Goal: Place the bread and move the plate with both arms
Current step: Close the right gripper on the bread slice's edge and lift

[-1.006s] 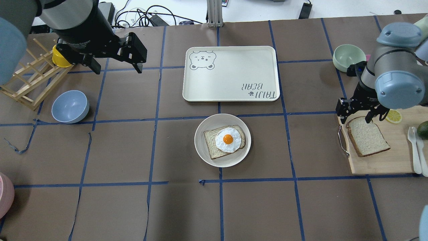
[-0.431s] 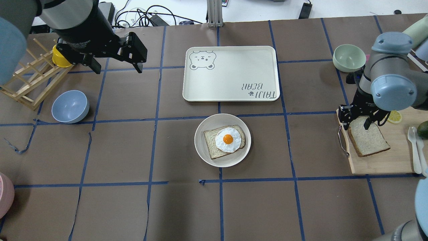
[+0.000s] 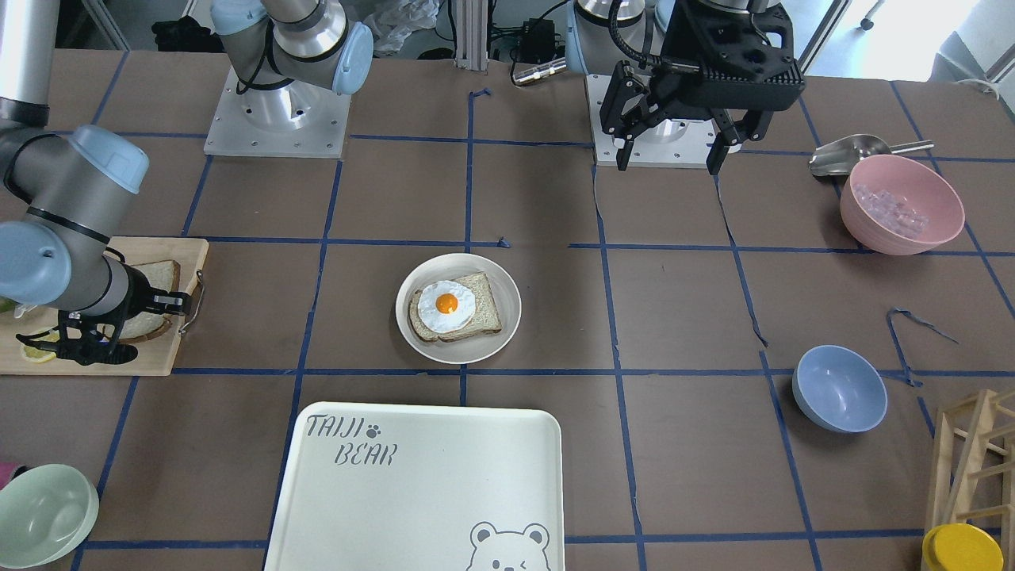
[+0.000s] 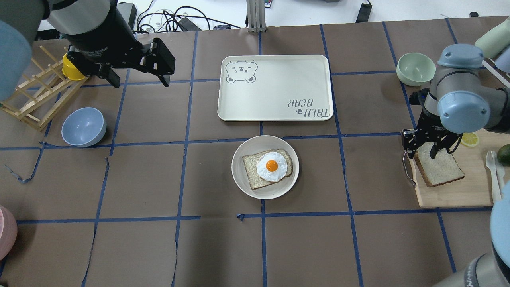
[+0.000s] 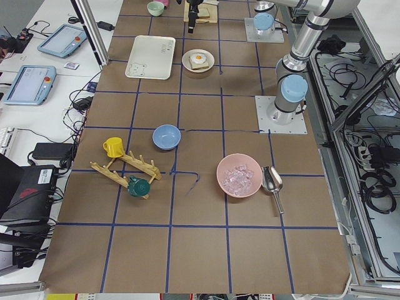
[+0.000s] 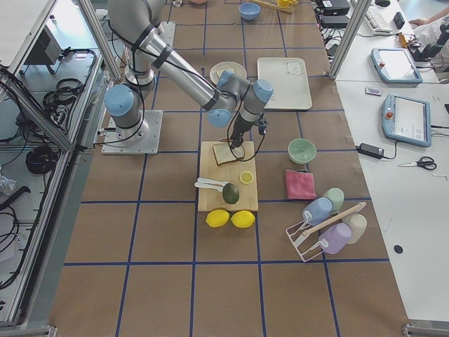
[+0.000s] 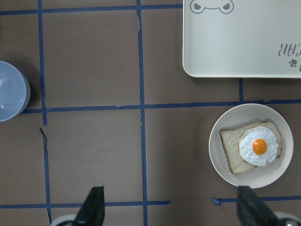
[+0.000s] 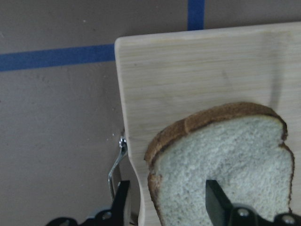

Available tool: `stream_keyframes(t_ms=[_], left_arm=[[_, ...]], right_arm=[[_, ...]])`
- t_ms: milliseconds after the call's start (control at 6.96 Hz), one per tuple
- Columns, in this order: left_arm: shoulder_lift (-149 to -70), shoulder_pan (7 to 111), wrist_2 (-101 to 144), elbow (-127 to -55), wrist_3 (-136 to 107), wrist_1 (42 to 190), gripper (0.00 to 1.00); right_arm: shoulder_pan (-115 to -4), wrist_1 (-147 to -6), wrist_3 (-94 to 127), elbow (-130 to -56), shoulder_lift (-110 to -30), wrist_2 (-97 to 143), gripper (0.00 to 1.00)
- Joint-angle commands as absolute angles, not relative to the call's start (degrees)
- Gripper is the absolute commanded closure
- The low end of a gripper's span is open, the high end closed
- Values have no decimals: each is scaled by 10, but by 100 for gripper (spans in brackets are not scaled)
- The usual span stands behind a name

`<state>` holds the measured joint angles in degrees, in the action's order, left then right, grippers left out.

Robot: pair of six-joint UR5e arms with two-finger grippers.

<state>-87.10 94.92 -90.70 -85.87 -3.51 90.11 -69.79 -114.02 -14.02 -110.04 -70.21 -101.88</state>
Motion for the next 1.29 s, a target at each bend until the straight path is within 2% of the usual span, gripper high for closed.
stream_keyframes(t_ms=[0,287,431,575,1150], left_arm=[[-871,949,-907,-859,-35,901,0],[-871,949,-906,-859,-35,901,0],[-872,949,-905,-859,-35,899,0],[-872,949,-904,-859,-35,899,0],[-874,949,-903,-859,-36,893,0]], right_arm=[[-698,-1140,-142,-1100,-700,-1022,41],[-698,-1138,-142,-1100,-700,-1027,58],[-698,-1136,-136,-1100,-700,-1026,73],[-698,-1136,-136,-1100,-700,-1023,99],[-698,-1095,-136,-1067,-710,-1025,100]])
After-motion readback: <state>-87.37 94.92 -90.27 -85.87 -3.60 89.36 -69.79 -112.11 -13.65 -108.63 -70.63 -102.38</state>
